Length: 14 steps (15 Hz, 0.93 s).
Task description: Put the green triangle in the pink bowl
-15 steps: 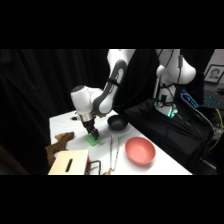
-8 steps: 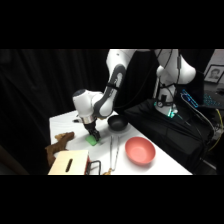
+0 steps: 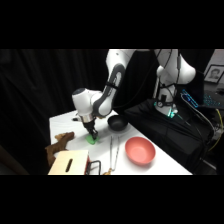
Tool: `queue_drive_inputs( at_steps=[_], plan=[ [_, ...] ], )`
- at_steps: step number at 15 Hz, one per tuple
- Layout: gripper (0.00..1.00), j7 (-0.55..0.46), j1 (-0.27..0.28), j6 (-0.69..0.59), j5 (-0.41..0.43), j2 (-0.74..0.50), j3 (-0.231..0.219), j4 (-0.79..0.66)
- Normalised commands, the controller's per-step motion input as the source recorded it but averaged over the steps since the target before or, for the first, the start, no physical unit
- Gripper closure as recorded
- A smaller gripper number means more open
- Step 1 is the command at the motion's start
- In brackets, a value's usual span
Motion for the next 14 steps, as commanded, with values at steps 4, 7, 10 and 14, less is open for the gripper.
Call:
queue_drive_inputs(
  at_steps=[4,7,10,14],
  plan=[
    [0.94,-0.09,-0.077,0.07,0.044,0.01,0.072,0.02],
    [0.95,-0.07,-0.071,-0.03,0.039,-0.12,0.057,-0.03],
    [0.95,-0.05,-0.061,-0.13,0.035,-0.28,0.040,-0.10],
    [0.95,-0.05,-0.054,-0.24,0.063,-0.40,0.033,-0.16]
  ],
)
